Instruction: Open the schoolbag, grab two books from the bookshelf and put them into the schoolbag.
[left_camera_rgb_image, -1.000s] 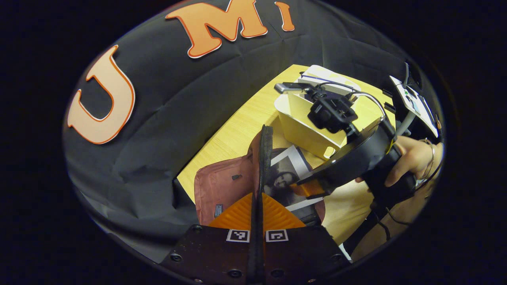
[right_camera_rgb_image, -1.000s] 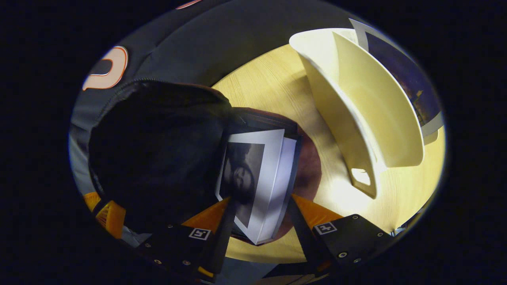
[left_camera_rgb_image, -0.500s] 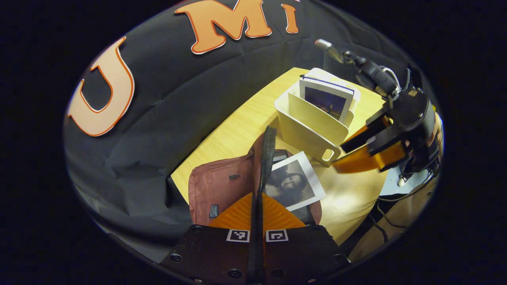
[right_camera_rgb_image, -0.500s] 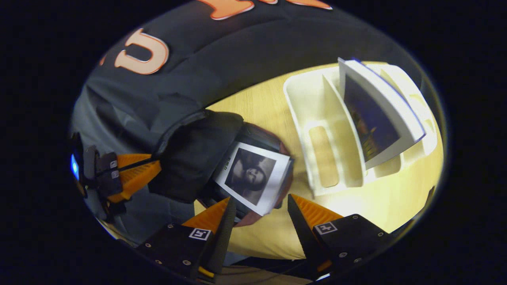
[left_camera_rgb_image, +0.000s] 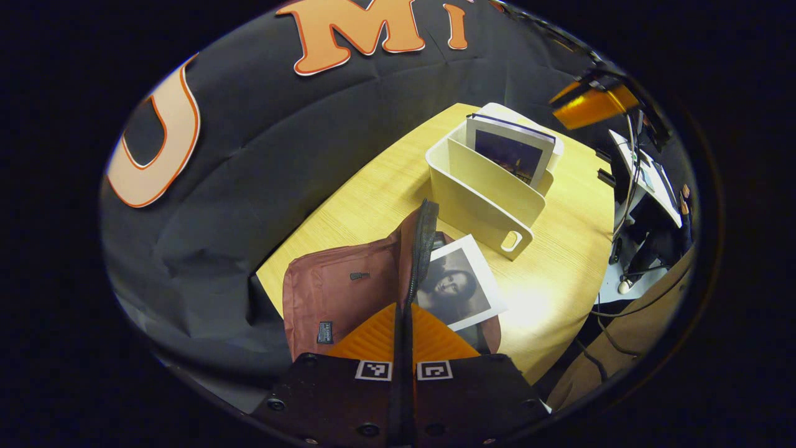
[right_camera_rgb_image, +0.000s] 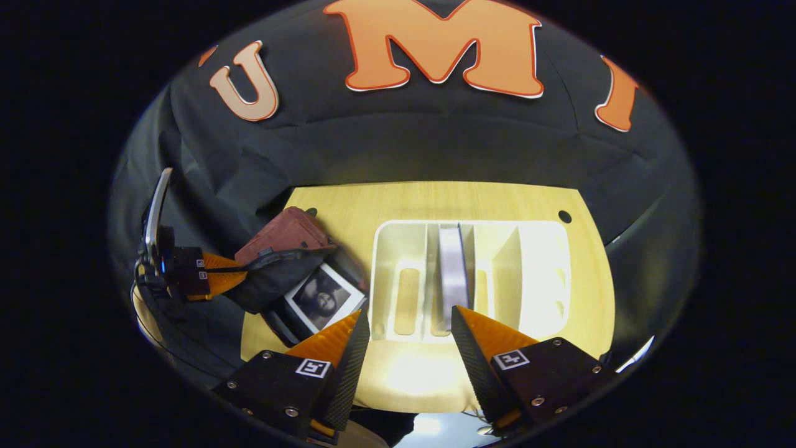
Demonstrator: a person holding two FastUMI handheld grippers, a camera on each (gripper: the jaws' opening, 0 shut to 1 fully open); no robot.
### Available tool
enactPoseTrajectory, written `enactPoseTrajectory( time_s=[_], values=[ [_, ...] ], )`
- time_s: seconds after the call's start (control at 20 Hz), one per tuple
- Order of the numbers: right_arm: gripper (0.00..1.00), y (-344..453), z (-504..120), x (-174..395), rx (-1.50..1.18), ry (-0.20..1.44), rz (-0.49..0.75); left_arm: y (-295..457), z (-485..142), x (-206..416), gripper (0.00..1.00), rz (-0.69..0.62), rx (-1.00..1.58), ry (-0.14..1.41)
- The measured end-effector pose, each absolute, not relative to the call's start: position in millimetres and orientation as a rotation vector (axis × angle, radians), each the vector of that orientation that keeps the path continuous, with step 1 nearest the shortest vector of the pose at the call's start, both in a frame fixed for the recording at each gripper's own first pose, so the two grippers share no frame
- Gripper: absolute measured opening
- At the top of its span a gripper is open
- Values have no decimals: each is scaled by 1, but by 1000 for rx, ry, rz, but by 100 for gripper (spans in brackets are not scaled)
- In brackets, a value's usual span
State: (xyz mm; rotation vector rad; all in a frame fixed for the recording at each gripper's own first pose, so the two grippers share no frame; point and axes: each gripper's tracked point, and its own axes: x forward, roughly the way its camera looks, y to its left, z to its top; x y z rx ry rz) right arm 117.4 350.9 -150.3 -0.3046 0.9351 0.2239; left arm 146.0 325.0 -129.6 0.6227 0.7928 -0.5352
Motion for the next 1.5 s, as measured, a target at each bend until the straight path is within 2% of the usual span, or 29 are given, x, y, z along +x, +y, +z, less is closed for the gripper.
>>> enactPoseTrajectory(
  time_s=[0.35,0.65,0.75,0.8,0.85,0.9,0.95,1.0,1.1,1.15,1.5],
  values=[
    [81,324,-195,185,-392,1100,147,328,-131,145,1,-525,620,802],
    [80,320,-235,198,-465,1196,134,331,-131,147,1,-513,623,810],
    [71,322,-241,196,-460,1223,143,332,-131,146,1,-509,621,814],
    [62,321,-244,195,-460,1234,141,333,-131,146,1,-506,621,815],
    [57,319,-244,196,-461,1235,135,334,-131,147,1,-503,622,814],
    [45,317,-242,198,-454,1233,127,335,-130,147,1,-500,621,814],
    [40,316,-242,199,-451,1231,123,334,-130,146,1,-500,620,814],
    [27,315,-242,198,-441,1231,118,333,-132,145,1,-501,620,815],
    [43,314,-244,197,-414,1224,103,332,-131,145,1,-504,618,816],
    [32,314,-244,196,-407,1221,100,332,-132,145,1,-505,617,817],
    [29,317,-191,181,-344,1148,113,332,-138,147,1,-509,601,825]
  ],
)
